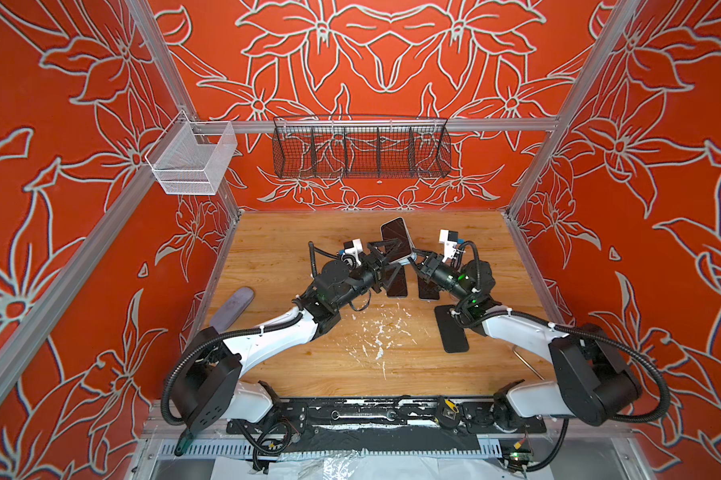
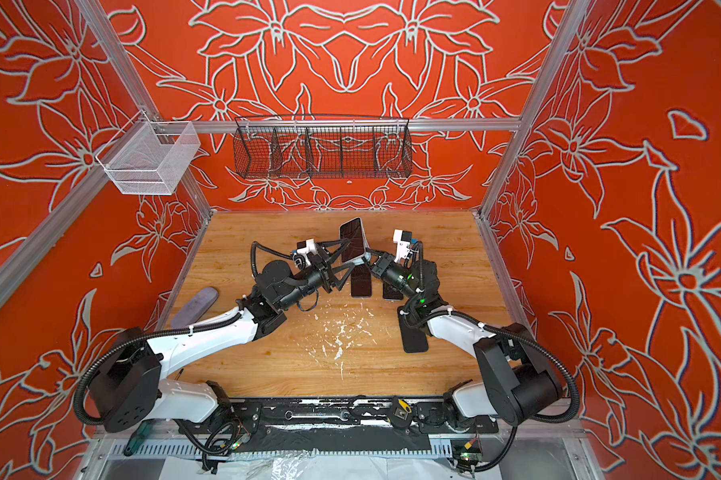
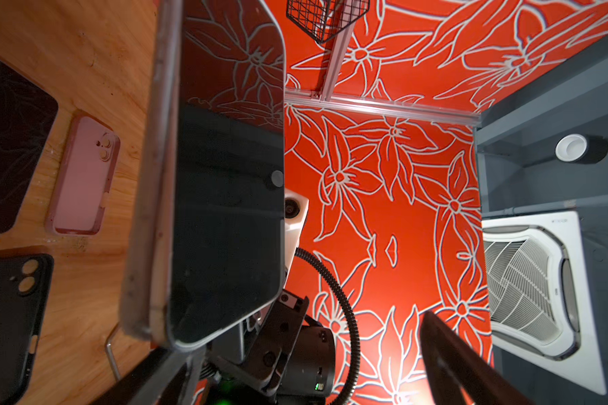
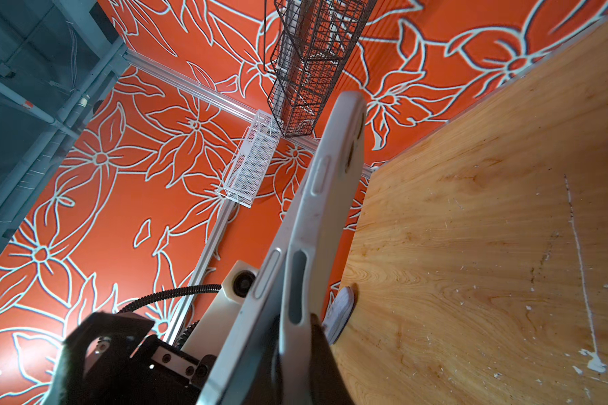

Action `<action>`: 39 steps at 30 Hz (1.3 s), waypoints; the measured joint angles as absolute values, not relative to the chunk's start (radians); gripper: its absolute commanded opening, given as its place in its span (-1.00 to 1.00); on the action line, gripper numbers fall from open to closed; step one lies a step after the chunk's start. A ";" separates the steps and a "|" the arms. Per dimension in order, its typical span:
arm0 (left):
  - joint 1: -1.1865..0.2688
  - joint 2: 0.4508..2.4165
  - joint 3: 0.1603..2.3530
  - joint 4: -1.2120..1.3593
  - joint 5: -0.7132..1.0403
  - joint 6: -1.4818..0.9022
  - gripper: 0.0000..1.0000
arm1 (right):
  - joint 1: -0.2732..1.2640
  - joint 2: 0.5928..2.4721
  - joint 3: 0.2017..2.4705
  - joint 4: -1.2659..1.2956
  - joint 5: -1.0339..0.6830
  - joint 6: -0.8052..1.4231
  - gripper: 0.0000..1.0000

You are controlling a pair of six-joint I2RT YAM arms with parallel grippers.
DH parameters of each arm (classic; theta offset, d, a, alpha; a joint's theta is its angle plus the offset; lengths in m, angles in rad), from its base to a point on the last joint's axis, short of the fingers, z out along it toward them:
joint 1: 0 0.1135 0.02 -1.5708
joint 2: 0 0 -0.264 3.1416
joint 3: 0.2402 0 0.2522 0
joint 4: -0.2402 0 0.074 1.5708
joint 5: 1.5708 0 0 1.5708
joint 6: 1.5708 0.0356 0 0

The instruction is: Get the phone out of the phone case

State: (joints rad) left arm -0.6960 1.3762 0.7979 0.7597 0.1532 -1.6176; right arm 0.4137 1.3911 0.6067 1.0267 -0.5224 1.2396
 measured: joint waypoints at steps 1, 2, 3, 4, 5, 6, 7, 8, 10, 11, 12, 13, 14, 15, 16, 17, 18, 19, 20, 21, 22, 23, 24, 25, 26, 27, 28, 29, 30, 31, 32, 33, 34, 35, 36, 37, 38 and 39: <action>-0.696 1.371 0.795 0.751 0.147 -1.611 0.68 | 0.414 1.391 0.607 1.027 -0.524 1.240 -0.99; -0.696 1.369 0.794 0.745 0.142 -1.608 0.66 | 0.414 1.391 0.607 1.028 -0.525 1.242 -0.98; -0.697 1.366 0.794 0.739 0.137 -1.604 0.63 | 0.414 1.391 0.607 1.028 -0.526 1.243 -0.98; -0.698 1.364 0.794 0.734 0.133 -1.597 0.59 | 0.414 1.389 0.607 1.029 -0.526 1.245 -0.99; -0.699 1.364 0.794 0.732 0.130 -1.594 0.58 | 0.414 1.386 0.606 1.028 -0.526 1.246 -0.99; -0.700 1.363 0.794 0.729 0.128 -1.590 0.55 | 0.413 1.381 0.606 1.028 -0.526 1.246 -0.99; -0.701 1.362 0.794 0.727 0.126 -1.586 0.50 | 0.413 1.376 0.605 1.028 -0.526 1.245 -0.98; -0.701 1.361 0.795 0.726 0.126 -1.583 0.46 | 0.413 1.370 0.602 1.028 -0.525 1.245 -0.99; -0.701 1.360 0.797 0.717 0.124 -1.571 0.38 | 0.413 1.356 0.591 1.029 -0.525 1.246 -0.99; -0.701 1.360 0.799 0.711 0.124 -1.567 0.34 | 0.413 1.349 0.586 1.029 -0.525 1.246 -0.98; -0.701 1.360 0.801 0.704 0.123 -1.561 0.30 | 0.413 1.343 0.583 1.028 -0.526 1.246 -0.99; -0.701 1.360 0.804 0.699 0.121 -1.557 0.29 | 0.413 1.336 0.581 1.026 -0.529 1.246 -0.98; -0.701 1.360 0.807 0.694 0.121 -1.553 0.27 | 0.413 1.332 0.580 1.026 -0.533 1.246 -0.99; -0.701 1.360 0.811 0.688 0.121 -1.548 0.21 | 0.411 1.326 0.579 1.026 -0.534 1.246 -0.99; -0.701 1.360 0.813 0.688 0.120 -1.544 0.18 | 0.411 1.320 0.577 1.026 -0.535 1.246 -0.99; -0.701 1.360 0.815 0.688 0.120 -1.542 0.16 | 0.411 1.314 0.575 1.026 -0.538 1.247 -0.99; -0.701 1.361 0.817 0.687 0.119 -1.541 0.13 | 0.411 1.309 0.574 1.026 -0.542 1.247 -0.98; -0.701 1.361 0.818 0.686 0.118 -1.539 0.07 | 0.411 1.305 0.573 1.026 -0.544 1.247 -0.98; -0.701 1.361 0.820 0.683 0.117 -1.536 0.00 | 0.411 1.303 0.573 1.026 -0.548 1.247 -0.99; -0.701 1.361 0.823 0.678 0.116 -1.531 -0.07 | 0.411 1.301 0.573 1.026 -0.549 1.247 -0.99; -0.701 1.362 0.827 0.673 0.115 -1.530 -0.10 | 0.411 1.300 0.572 1.027 -0.552 1.248 -0.98; -0.701 1.364 0.833 0.667 0.114 -1.528 -0.14 | 0.411 1.299 0.570 1.029 -0.556 1.250 -0.99; -0.701 1.367 0.840 0.661 0.113 -1.526 -0.18 | 0.411 1.295 0.566 1.030 -0.559 1.251 -0.98; -0.701 1.369 0.846 0.656 0.114 -1.524 -0.21 | 0.412 1.290 0.560 1.030 -0.561 1.251 -0.99; -0.701 1.372 0.853 0.649 0.115 -1.522 -0.26 | 0.412 1.281 0.554 1.029 -0.563 1.251 -0.99; -0.701 1.375 0.862 0.638 0.117 -1.516 -0.32 | 0.412 1.272 0.550 1.029 -0.563 1.251 -0.99; -0.701 1.376 0.868 0.628 0.118 -1.512 -0.36 | 0.411 1.267 0.549 1.029 -0.563 1.251 -0.98; -0.701 1.377 0.874 0.621 0.119 -1.507 -0.42 | 0.411 1.262 0.549 1.029 -0.563 1.251 -0.99; -0.701 1.377 0.878 0.617 0.120 -1.504 -0.46 | 0.411 1.260 0.549 1.029 -0.564 1.251 -0.99; -0.702 1.377 0.880 0.615 0.120 -1.502 -0.51 | 0.411 1.259 0.549 1.030 -0.566 1.251 -0.99; -0.702 1.377 0.881 0.614 0.121 -1.499 -0.58 | 0.411 1.259 0.549 1.030 -0.566 1.251 -0.98; -0.702 1.377 0.882 0.611 0.121 -1.495 -0.62 | 0.412 1.259 0.549 1.029 -0.567 1.250 -0.99; -0.702 1.377 0.882 0.609 0.121 -1.495 -0.65 | 0.412 1.259 0.549 1.029 -0.567 1.250 -0.99; -0.701 1.378 0.883 0.607 0.122 -1.496 -0.68 | 0.412 1.259 0.549 1.030 -0.567 1.250 -0.98; -0.701 1.379 0.883 0.606 0.124 -1.497 -0.71 | 0.412 1.259 0.549 1.030 -0.566 1.250 -0.98; -0.701 1.380 0.883 0.607 0.125 -1.498 -0.73 | 0.412 1.259 0.548 1.029 -0.566 1.250 -0.99; -0.701 1.383 0.884 0.607 0.126 -1.499 -0.75 | 0.412 1.259 0.548 1.029 -0.566 1.250 -0.99; -0.701 1.386 0.885 0.607 0.129 -1.499 -0.79 | 0.412 1.259 0.547 1.029 -0.566 1.250 -0.98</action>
State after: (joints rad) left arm -0.7013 1.3857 0.8848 0.6067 0.1287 -1.4990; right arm 0.4118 1.2594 0.5468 1.0294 -0.5659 1.2503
